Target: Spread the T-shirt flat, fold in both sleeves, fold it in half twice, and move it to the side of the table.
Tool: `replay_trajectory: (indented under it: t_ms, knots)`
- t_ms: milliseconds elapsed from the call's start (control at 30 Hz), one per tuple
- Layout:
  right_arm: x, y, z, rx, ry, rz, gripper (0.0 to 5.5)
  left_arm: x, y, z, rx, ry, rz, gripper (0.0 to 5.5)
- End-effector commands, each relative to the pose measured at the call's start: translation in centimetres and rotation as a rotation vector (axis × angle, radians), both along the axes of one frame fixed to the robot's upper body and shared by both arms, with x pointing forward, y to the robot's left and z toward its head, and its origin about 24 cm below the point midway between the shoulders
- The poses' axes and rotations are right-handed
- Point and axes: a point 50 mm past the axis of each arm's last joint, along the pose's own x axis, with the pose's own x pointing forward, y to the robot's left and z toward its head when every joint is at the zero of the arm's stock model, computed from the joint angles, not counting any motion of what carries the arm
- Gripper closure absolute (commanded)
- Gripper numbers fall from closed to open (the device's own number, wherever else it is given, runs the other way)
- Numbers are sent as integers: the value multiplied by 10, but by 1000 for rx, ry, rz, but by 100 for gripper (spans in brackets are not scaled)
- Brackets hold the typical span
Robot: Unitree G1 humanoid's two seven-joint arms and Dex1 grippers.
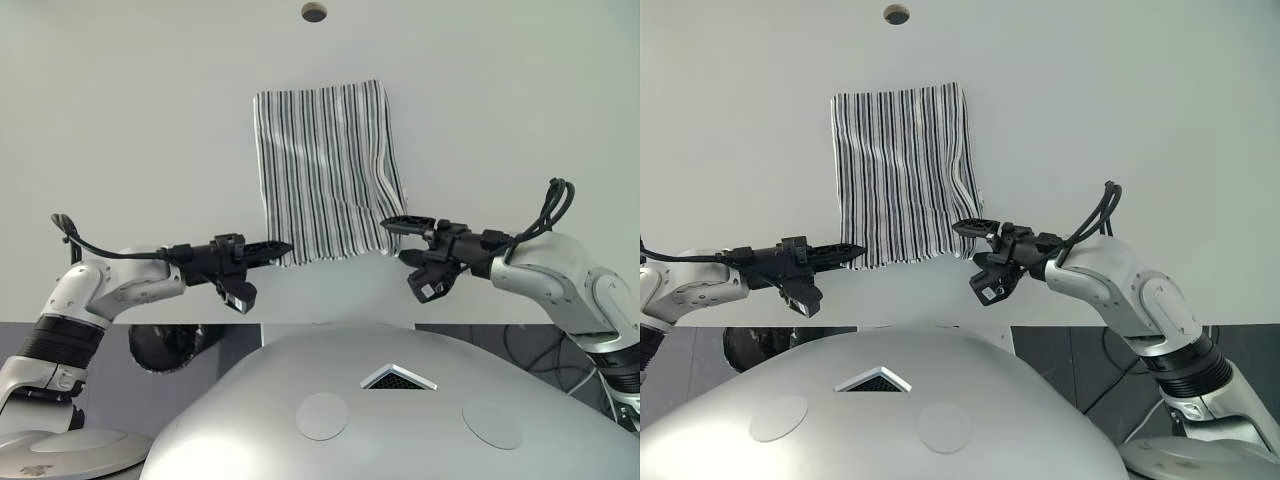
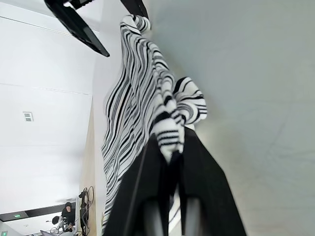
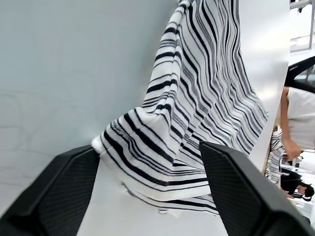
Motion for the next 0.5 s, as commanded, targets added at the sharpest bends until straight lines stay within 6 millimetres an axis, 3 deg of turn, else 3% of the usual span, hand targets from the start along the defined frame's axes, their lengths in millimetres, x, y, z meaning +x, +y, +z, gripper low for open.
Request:
replay_trajectory:
  t_ms: [33,233,433,500]
  knots:
    - [6,-15,-24,-118,51,-31,181,0,1,-2,28,14,-3,546]
    - [7,-20,-43,-137,78,-39,181,-2,0,-1,23,13,0,546]
    - [-3,-10,-46,-91,126,-14,181,-1,2,0,24,13,6,546]
    - [-5,-8,-45,-79,136,-4,208,-1,2,1,20,13,12,546]
